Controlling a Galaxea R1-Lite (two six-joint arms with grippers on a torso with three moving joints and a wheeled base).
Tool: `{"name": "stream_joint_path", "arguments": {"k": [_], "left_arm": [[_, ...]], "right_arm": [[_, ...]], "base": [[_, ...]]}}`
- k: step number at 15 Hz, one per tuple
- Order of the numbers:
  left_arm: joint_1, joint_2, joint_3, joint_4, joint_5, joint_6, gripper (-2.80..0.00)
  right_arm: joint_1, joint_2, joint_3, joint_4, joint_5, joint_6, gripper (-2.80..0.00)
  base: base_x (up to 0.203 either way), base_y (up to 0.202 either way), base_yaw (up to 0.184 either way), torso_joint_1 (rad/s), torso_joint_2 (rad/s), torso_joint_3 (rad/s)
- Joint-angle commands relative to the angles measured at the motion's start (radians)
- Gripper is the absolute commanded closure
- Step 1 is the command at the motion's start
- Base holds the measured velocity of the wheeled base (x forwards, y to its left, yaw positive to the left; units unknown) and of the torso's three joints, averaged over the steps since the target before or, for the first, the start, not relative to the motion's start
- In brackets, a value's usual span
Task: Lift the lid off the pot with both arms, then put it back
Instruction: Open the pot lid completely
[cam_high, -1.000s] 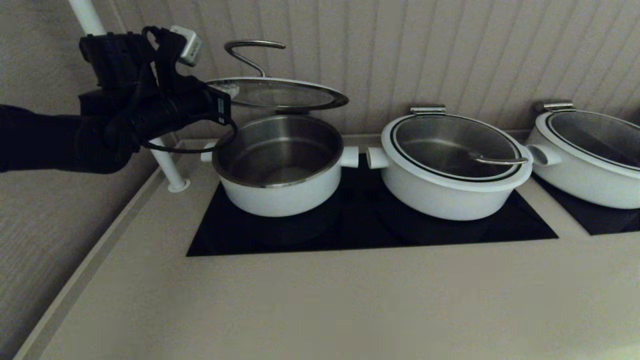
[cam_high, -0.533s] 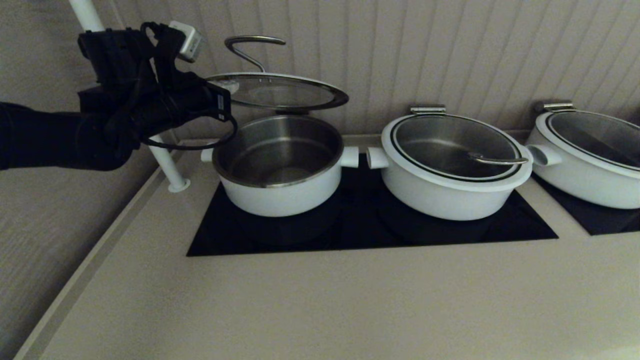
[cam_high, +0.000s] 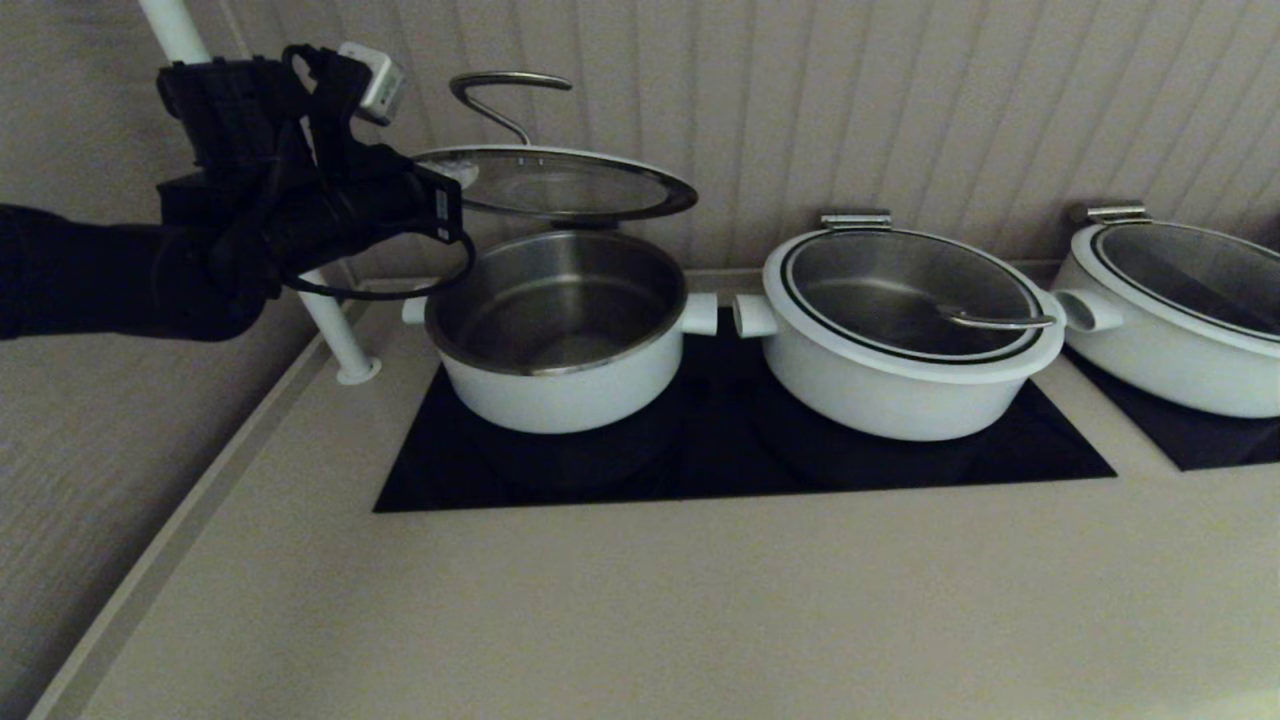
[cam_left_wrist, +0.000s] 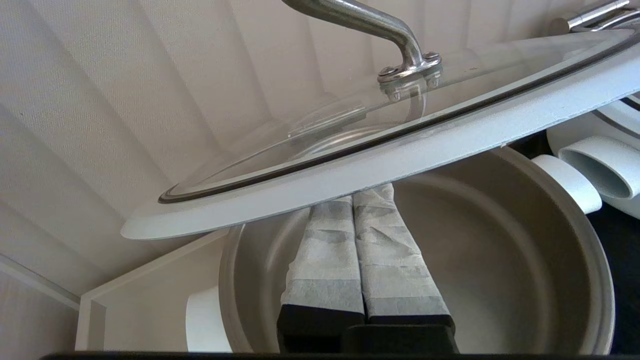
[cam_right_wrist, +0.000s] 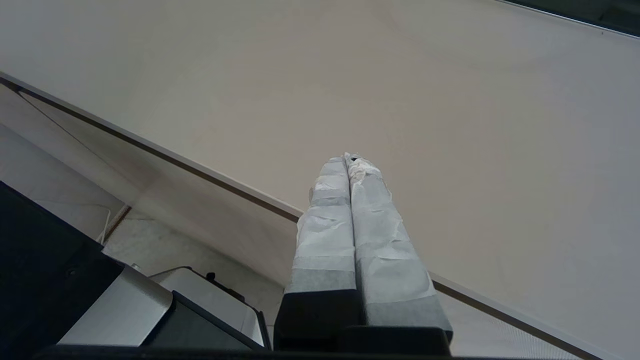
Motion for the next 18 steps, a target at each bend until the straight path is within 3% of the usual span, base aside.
{"name": "stream_joint_path", "arguments": {"k": [1, 10, 16, 18], "left_arm": [[0.005, -0.005, 0.003, -0.003, -0.001, 0.001, 0.0], [0.047, -0.003, 0.002, -0.004, -0.004, 0.0, 0.0], [0.047, 0.0, -0.003, -0.003, -0.003, 0.0, 0.0], [0.048, 0.002, -0.003, -0.005, -0.004, 0.0, 0.0]], "right_arm": [[0.001, 0.006, 0.0, 0.0, 0.001, -0.001, 0.0], [-0.007, 0.008, 0.0, 0.0, 0.001, 0.0, 0.0], [-0.178, 0.014, 0.0, 0.0, 0.0, 0.002, 0.0], [-0.189, 0.008, 0.0, -0.002, 0.001, 0.006, 0.0]], "base": [[0.0, 0.0, 0.0, 0.0, 0.0, 0.0], [0.0, 0.0, 0.0, 0.0, 0.0, 0.0], [0.0, 0.0, 0.0, 0.0, 0.0, 0.0], [0.0, 0.0, 0.0, 0.0, 0.0, 0.0]]}}
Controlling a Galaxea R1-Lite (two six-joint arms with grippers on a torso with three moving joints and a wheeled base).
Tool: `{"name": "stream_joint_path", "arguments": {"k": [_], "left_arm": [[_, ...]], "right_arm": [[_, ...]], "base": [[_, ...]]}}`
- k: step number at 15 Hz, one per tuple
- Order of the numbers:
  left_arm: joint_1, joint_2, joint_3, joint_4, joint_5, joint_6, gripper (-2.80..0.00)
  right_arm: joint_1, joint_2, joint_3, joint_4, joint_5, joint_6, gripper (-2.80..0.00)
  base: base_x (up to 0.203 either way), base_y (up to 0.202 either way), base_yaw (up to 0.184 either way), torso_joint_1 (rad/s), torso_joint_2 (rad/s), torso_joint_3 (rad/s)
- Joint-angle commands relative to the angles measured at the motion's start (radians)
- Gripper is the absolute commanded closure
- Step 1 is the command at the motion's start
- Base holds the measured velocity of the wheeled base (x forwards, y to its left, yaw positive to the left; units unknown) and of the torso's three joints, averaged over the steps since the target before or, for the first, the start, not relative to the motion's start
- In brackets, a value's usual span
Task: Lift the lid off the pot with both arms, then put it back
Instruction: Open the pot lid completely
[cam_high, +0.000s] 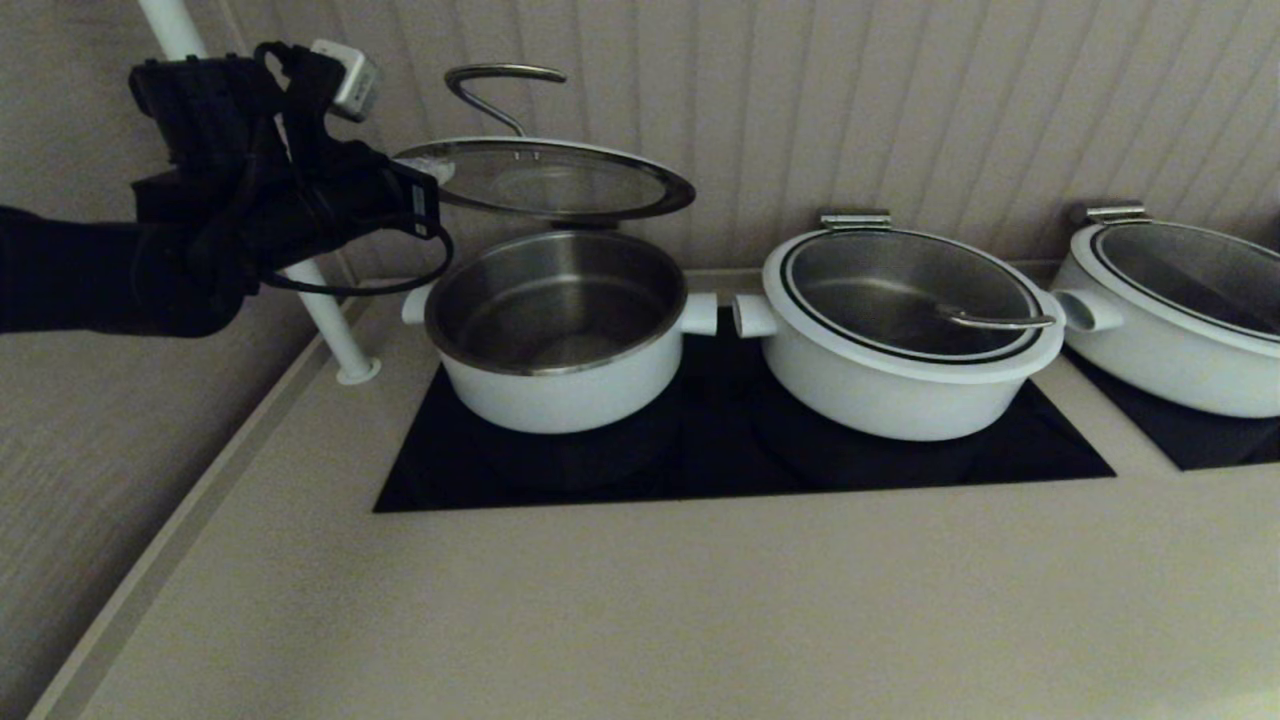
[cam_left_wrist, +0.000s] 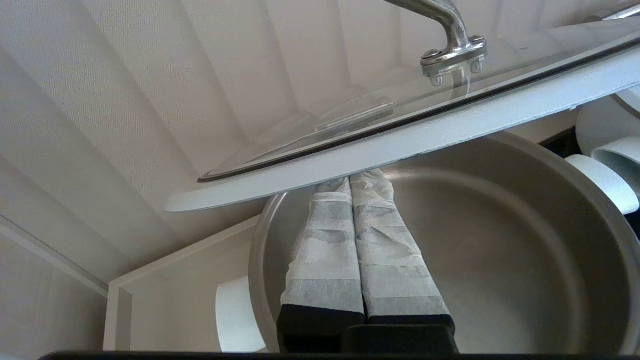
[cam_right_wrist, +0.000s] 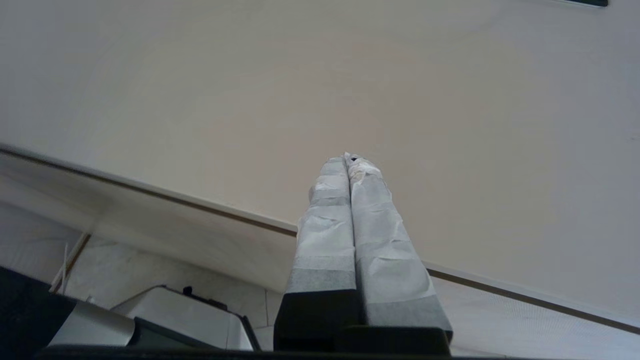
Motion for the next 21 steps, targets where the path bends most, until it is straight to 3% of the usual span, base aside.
{"name": "stream_joint_path", "arguments": {"k": [1, 7, 18, 21], "left_arm": [[0.001, 0.007, -0.002, -0.004, -0.002, 0.001, 0.0], [0.001, -0.003, -0.003, -0.002, 0.0, 0.001, 0.0], [0.001, -0.004, -0.016, -0.002, 0.0, 0.001, 0.0], [0.001, -0.002, -0.02, -0.002, 0.0, -0.001, 0.0]], "right_arm": [[-0.017, -0.008, 0.0, 0.0, 0.001, 0.003, 0.0], [-0.118, -0.004, 0.0, 0.0, 0.001, 0.006, 0.0], [-0.119, -0.004, 0.0, 0.0, 0.001, 0.005, 0.0], [-0.153, -0.005, 0.0, 0.0, 0.001, 0.005, 0.0]], "base": [[0.0, 0.0, 0.0, 0.0, 0.0, 0.0], [0.0, 0.0, 0.0, 0.0, 0.0, 0.0], [0.0, 0.0, 0.0, 0.0, 0.0, 0.0], [0.0, 0.0, 0.0, 0.0, 0.0, 0.0]]}}
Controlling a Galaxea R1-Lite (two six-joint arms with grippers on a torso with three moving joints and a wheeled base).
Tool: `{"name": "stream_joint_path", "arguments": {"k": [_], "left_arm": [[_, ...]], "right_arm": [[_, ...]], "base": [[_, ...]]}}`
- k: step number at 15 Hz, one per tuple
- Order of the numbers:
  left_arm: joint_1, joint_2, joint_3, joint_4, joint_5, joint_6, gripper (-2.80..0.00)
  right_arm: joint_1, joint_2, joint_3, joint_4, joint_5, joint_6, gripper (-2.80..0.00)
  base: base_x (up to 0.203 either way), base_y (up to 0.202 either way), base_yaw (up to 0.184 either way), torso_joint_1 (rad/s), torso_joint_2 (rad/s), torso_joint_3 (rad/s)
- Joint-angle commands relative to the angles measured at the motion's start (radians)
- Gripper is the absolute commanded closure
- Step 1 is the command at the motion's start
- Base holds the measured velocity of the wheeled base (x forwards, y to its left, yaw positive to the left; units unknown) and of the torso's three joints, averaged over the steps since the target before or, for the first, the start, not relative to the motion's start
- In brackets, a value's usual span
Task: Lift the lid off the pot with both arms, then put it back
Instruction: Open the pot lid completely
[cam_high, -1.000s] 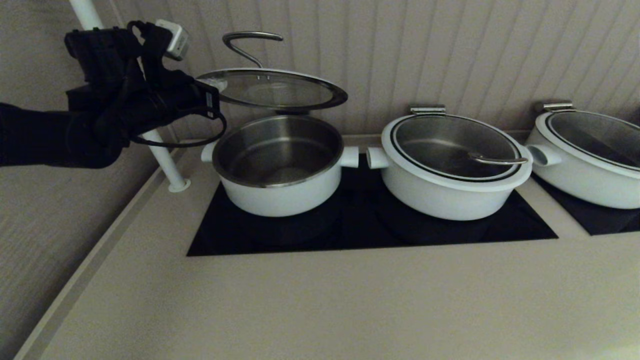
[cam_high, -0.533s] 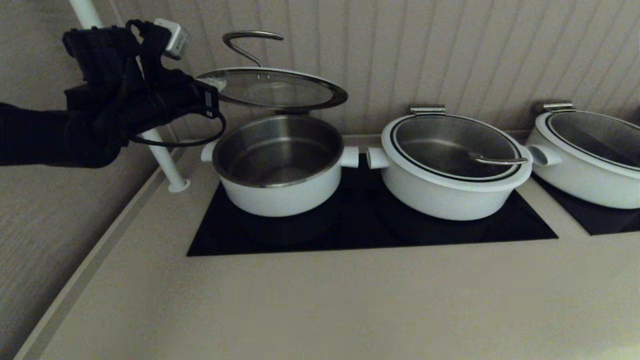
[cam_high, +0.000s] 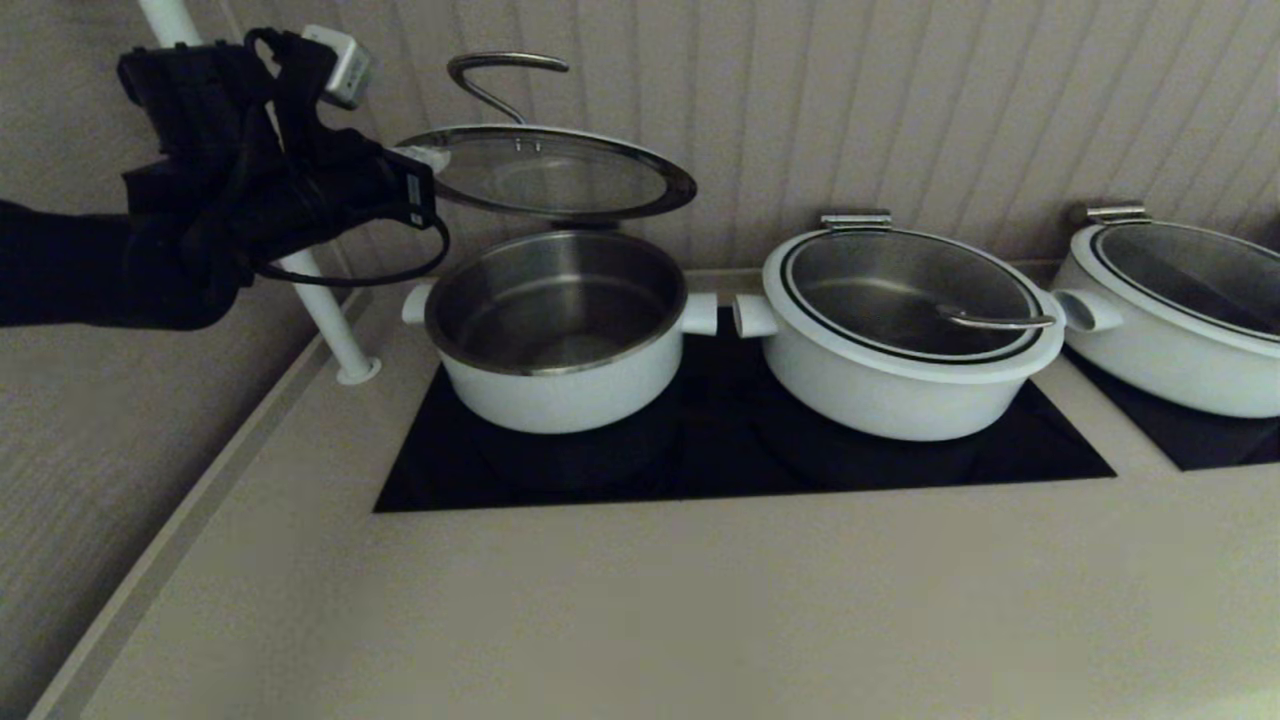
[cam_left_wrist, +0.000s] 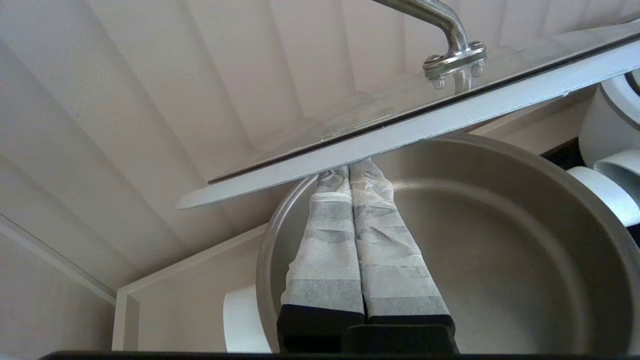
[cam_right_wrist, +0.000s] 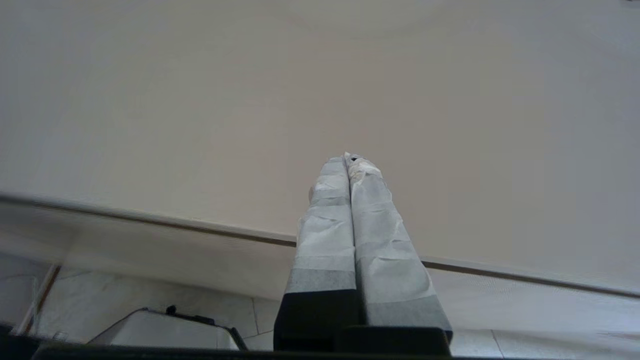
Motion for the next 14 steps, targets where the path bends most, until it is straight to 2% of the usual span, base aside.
{"name": "stream_joint_path", "arguments": {"k": [1, 8, 14], "left_arm": [[0.0, 0.001, -0.003, -0.003, -0.001, -0.008, 0.0], [0.005, 0.007, -0.017, 0.004, -0.001, -0.009, 0.0], [0.006, 0.026, -0.058, 0.008, -0.001, -0.009, 0.0]], "right_arm": [[-0.04, -0.012, 0.0, 0.0, 0.001, -0.001, 0.0], [-0.087, -0.273, 0.0, 0.0, 0.0, 0.003, 0.0], [-0.087, -0.276, 0.0, 0.0, -0.001, 0.003, 0.0]], "base": [[0.0, 0.0, 0.0, 0.0, 0.0, 0.0], [0.0, 0.0, 0.0, 0.0, 0.0, 0.0], [0.0, 0.0, 0.0, 0.0, 0.0, 0.0]]}}
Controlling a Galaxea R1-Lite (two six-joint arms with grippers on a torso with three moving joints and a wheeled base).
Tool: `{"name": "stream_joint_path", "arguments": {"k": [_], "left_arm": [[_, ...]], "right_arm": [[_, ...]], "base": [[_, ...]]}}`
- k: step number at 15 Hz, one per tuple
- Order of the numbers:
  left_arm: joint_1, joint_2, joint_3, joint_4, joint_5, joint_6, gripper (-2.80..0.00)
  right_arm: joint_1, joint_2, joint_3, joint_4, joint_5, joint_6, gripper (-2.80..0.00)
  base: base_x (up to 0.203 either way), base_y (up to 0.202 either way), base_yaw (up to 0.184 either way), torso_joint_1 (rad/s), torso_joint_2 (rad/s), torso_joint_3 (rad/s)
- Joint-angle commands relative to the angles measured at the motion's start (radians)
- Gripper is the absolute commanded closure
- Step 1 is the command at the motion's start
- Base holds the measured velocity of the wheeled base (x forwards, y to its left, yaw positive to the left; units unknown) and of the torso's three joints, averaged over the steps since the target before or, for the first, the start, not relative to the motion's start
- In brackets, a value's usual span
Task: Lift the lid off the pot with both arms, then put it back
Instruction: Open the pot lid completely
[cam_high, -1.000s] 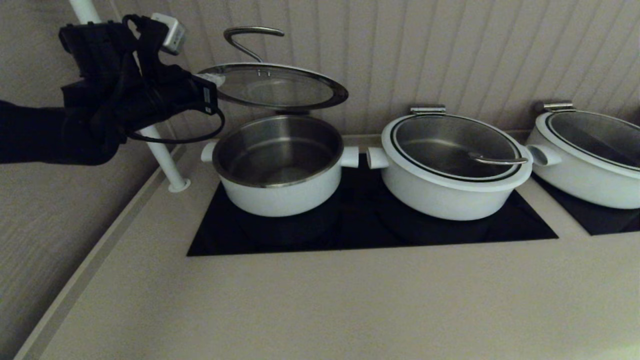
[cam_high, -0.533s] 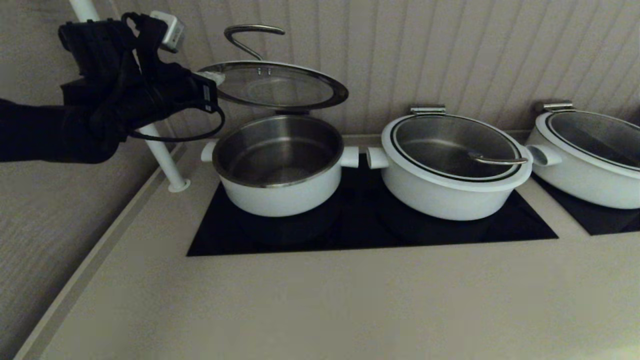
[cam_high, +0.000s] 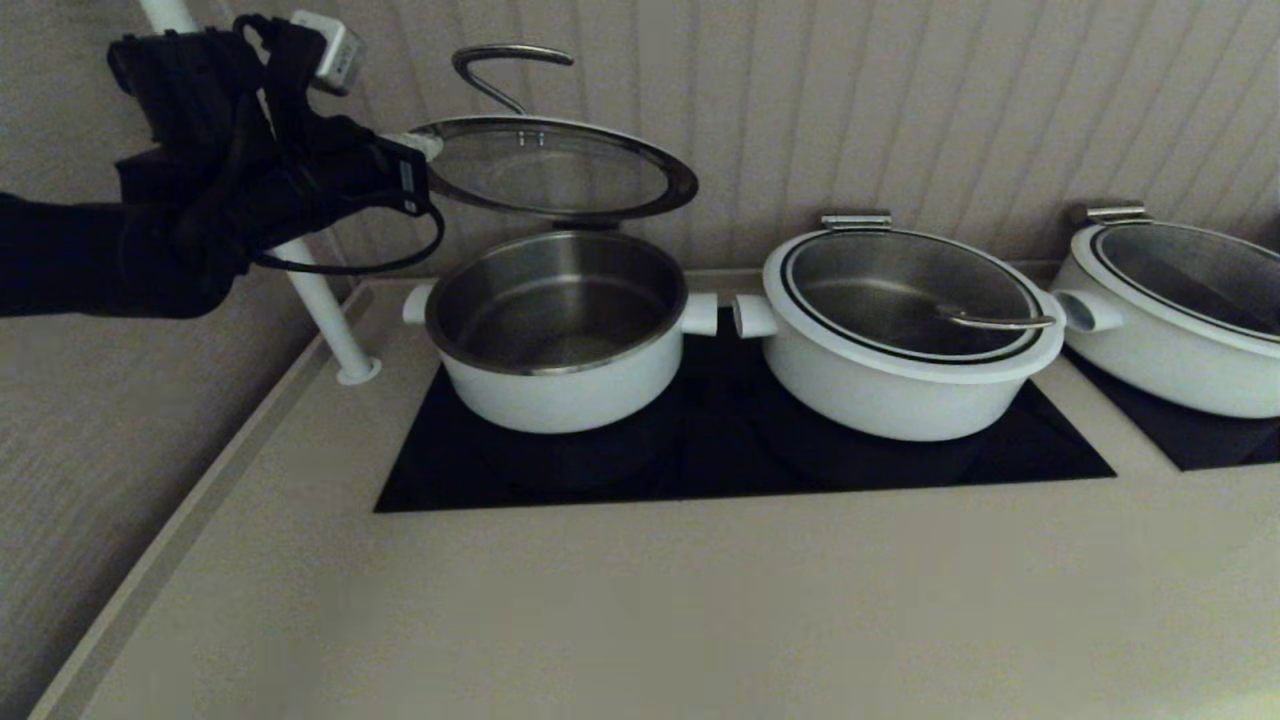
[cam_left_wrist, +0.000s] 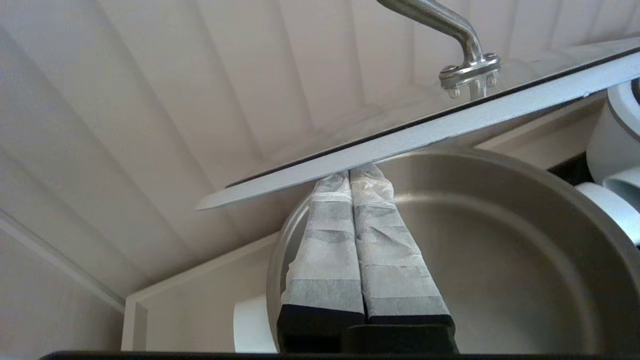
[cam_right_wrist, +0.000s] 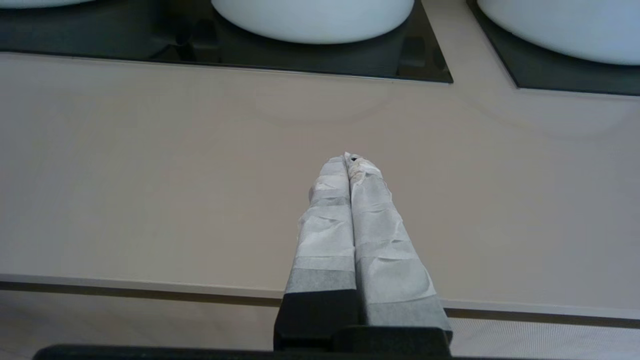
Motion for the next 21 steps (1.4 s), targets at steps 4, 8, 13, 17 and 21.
{"name": "stream_joint_path", "arguments": {"k": [4, 8, 13, 17, 21], "left_arm": [[-0.001, 0.035, -0.036, -0.006, -0.001, 0.001, 0.0], [-0.004, 0.06, -0.066, -0.014, -0.003, 0.001, 0.0], [-0.004, 0.104, -0.197, -0.013, -0.003, -0.016, 0.0], [-0.023, 0.106, -0.245, -0.007, -0.001, -0.015, 0.0], [-0.03, 0.114, -0.261, -0.012, -0.003, -0.014, 0.0]], "right_arm": [[0.0, -0.007, 0.0, 0.0, 0.001, -0.001, 0.0], [0.0, -0.007, 0.0, 0.0, 0.001, -0.001, 0.0], [0.0, -0.007, 0.0, 0.0, 0.001, -0.001, 0.0], [0.0, -0.007, 0.0, 0.0, 0.001, -0.001, 0.0], [0.0, -0.008, 0.0, 0.0, 0.001, -0.001, 0.0]], "base": [[0.0, 0.0, 0.0, 0.0, 0.0, 0.0], [0.0, 0.0, 0.0, 0.0, 0.0, 0.0], [0.0, 0.0, 0.0, 0.0, 0.0, 0.0], [0.0, 0.0, 0.0, 0.0, 0.0, 0.0], [0.0, 0.0, 0.0, 0.0, 0.0, 0.0]]}}
